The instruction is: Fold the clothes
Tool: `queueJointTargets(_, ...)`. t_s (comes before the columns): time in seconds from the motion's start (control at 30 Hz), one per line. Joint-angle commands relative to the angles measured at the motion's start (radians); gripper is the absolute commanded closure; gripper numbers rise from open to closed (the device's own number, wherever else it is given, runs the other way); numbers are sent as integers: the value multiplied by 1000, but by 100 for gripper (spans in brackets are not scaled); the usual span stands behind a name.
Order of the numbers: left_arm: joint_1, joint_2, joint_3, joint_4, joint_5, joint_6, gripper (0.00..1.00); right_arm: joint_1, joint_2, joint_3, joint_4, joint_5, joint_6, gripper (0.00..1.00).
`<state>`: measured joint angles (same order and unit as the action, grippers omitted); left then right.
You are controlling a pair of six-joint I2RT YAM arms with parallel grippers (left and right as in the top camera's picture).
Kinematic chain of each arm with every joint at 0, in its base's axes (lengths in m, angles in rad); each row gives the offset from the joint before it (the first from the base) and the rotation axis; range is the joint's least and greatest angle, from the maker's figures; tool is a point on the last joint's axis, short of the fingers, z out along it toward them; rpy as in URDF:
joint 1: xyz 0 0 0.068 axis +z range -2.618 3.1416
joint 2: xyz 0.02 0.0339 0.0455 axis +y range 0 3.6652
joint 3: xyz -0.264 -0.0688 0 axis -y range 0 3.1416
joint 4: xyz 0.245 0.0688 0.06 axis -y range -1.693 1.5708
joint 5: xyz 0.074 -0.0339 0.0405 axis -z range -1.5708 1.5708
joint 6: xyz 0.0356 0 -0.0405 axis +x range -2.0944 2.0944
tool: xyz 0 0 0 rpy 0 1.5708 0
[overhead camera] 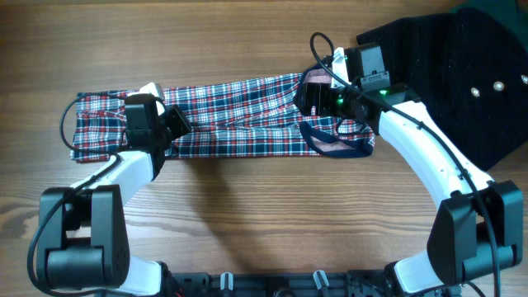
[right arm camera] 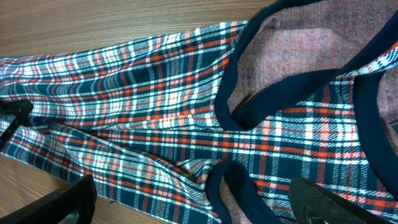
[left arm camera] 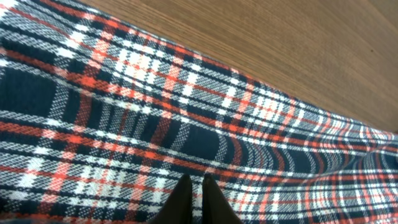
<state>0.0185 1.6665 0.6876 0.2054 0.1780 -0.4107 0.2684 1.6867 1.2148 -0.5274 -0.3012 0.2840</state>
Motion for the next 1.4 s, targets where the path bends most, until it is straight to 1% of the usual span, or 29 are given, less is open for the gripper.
queueJointTargets(0.0, -3, 10, 7, 8, -33, -42, 88, -4, 6, 21, -1, 21, 8, 0)
queueJointTargets(0.03, -2, 7, 10, 1, -15, -58, 82, -5, 6, 21, -5, 21, 7, 0)
queueJointTargets(0.07, 4, 0, 23, -22, 24, -70, 79, -7, 5, 21, -13, 21, 6, 0)
queueJointTargets(0.13, 13, -13, 56, -84, 89, -69, 77, -23, 3, 24, -35, 21, 6, 0)
queueJointTargets(0.17, 19, -26, 90, -150, 107, -68, 77, -45, 3, 32, -62, 21, 2, 0)
queueJointTargets(0.2, 19, -34, 124, -213, 110, -47, 77, -68, 4, 40, -81, 12, -25, 0)
queueJointTargets(0.27, 19, -36, 213, -388, 109, 55, 76, -135, 4, 64, -138, 10, -91, 0)
queueJointTargets(0.33, 19, -36, 255, -484, 92, 111, 70, -187, 4, 76, -163, 11, -164, 0)
queueJointTargets(0.43, 19, -36, 269, -541, 87, 123, 51, -258, 22, 75, -169, 49, -271, 0)
queueJointTargets(0.47, 19, -36, 269, -557, 87, 123, 48, -274, 35, 75, -170, 64, -302, 0)
queueJointTargets(0.53, 19, -36, 269, -589, 86, 124, 45, -290, 67, 75, -165, 66, -362, 0)
queueJointTargets(0.63, 19, -36, 269, -622, 86, 128, 45, -292, 137, 75, -108, 69, -382, 0)
queueJointTargets(0.87, 19, -36, 269, -638, 86, 128, 44, -294, 243, 75, 16, 40, -391, 0)
queueJointTargets(0.97, 19, -36, 269, -644, 86, 128, 43, -295, 268, 75, 23, -15, -420, 1)
queueJointTargets(1.1, 18, -36, 269, -645, 87, 128, 42, -299, 298, 75, 27, -26, -444, 1)
queueJointTargets(1.17, 18, -36, 269, -648, 86, 128, 42, -311, 314, 75, 39, -76, -461, 1)
queueJointTargets(1.37, 18, -36, 269, -651, 86, 128, 42, -353, 320, 74, 74, -154, -457, 0)
